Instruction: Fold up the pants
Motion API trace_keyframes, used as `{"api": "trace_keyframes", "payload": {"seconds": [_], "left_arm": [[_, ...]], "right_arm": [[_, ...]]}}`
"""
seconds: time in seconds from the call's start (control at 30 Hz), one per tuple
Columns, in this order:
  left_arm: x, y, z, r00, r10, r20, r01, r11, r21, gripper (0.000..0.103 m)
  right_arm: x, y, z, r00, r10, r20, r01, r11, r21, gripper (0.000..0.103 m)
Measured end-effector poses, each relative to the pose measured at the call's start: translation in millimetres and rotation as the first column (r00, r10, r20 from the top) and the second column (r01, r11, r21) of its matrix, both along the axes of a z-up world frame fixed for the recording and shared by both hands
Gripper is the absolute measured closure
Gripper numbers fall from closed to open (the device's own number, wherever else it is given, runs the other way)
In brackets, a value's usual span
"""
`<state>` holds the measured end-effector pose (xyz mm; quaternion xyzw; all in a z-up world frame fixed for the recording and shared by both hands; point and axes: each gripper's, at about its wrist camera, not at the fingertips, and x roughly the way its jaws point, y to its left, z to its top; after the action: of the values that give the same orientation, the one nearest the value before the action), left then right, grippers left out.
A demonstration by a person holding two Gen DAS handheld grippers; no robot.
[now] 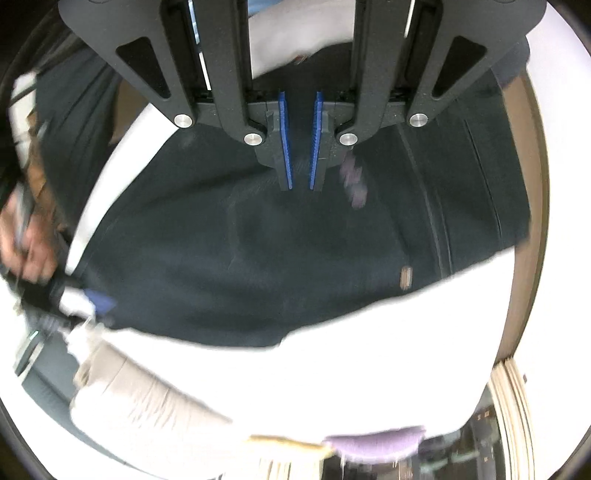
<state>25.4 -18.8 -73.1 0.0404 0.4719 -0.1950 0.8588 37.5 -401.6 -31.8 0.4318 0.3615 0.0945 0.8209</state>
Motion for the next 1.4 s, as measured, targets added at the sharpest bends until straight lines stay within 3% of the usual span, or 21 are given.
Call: {"api": "trace_keyframes", "payload": {"seconds": [0.07,0.17,0.2,0.27,0.3,0.37,0.43,0.5,0.57,0.63,0.73,0.83,0.9,0.97,1.03,1.07,1.13,1.23,1.3,1.37,1.4], "left_arm": [[10,-11,19,0.999,-0.018,0.048,0.021,0.999,-0.050,0.094],[23,-30,10,0.997,-0.060,0.040,0.062,0.996,-0.066,0.094],[26,-35,-1,0.998,-0.067,0.007,0.068,0.996,-0.050,0.094],[25,-34,-36,0.994,-0.065,-0.087,0.065,0.998,-0.003,0.094],[20,-30,-50,0.991,-0.060,-0.115,0.062,0.998,0.015,0.094],[1,-8,-61,0.993,-0.054,-0.105,0.051,0.998,-0.036,0.094],[-11,13,-60,0.991,-0.047,-0.123,0.035,0.994,-0.103,0.094],[-19,35,-54,0.993,0.002,-0.122,-0.016,0.994,-0.112,0.094],[-19,44,-42,0.993,0.045,-0.109,-0.056,0.993,-0.106,0.094],[-11,48,-24,0.996,0.056,-0.064,-0.064,0.988,-0.137,0.094],[20,35,-2,0.998,0.063,0.008,-0.060,0.981,-0.185,0.094],[51,23,-6,0.998,0.062,0.019,-0.057,0.981,-0.187,0.094],[73,27,-28,0.995,0.092,-0.031,-0.096,0.985,-0.141,0.094],[79,39,-51,0.991,0.115,-0.074,-0.124,0.983,-0.134,0.094],[73,58,-57,0.988,0.130,-0.084,-0.145,0.966,-0.216,0.094],[69,63,-56,0.988,0.132,-0.078,-0.147,0.965,-0.217,0.094],[64,66,-56,0.989,0.133,-0.069,-0.145,0.966,-0.215,0.094],[59,72,-50,0.986,0.153,-0.071,-0.165,0.963,-0.214,0.094],[62,68,-41,0.983,0.174,-0.058,-0.182,0.965,-0.191,0.094],[62,57,-29,0.986,0.162,-0.027,-0.164,0.965,-0.206,0.094],[61,53,-25,0.988,0.152,-0.020,-0.152,0.967,-0.204,0.094]], "right_arm": [[19,75,-11,0.982,0.189,-0.011,-0.188,0.979,0.085,0.065],[34,137,-40,0.950,0.302,-0.083,-0.287,0.946,0.150,0.065],[48,144,-55,0.934,0.329,-0.142,-0.304,0.937,0.175,0.070],[45,147,-66,0.917,0.363,-0.164,-0.333,0.925,0.183,0.095],[42,140,-66,0.916,0.360,-0.176,-0.331,0.928,0.173,0.098],[39,111,-65,0.934,0.303,-0.188,-0.268,0.945,0.188,0.103],[36,64,-58,0.964,0.192,-0.185,-0.160,0.971,0.176,0.103],[47,22,-42,0.979,0.037,-0.199,-0.015,0.993,0.114,0.103],[58,5,-9,0.981,-0.052,-0.189,0.050,0.999,-0.013,0.089],[78,21,20,0.992,0.003,-0.128,-0.005,1.000,-0.014,0.087],[128,83,38,0.973,0.217,-0.079,-0.214,0.976,0.050,0.065],[169,162,24,0.927,0.363,-0.099,-0.350,0.928,0.124,0.065],[208,199,-2,0.887,0.434,-0.158,-0.405,0.896,0.184,0.066],[243,203,-19,0.885,0.424,-0.190,-0.395,0.902,0.173,0.103],[263,180,-30,0.885,0.428,-0.183,-0.378,0.891,0.251,0.103],[269,172,-32,0.894,0.419,-0.158,-0.360,0.883,0.301,0.103],[268,157,-16,0.947,0.308,-0.096,-0.283,0.936,0.210,0.103],[264,113,-10,0.989,0.111,-0.095,-0.086,0.969,0.232,0.103],[254,96,11,0.994,0.042,-0.104,-0.024,0.986,0.165,0.091],[243,98,35,0.996,0.086,-0.040,-0.079,0.985,0.154,0.060],[226,107,44,0.990,0.144,-0.003,-0.141,0.973,0.181,0.051]]}}
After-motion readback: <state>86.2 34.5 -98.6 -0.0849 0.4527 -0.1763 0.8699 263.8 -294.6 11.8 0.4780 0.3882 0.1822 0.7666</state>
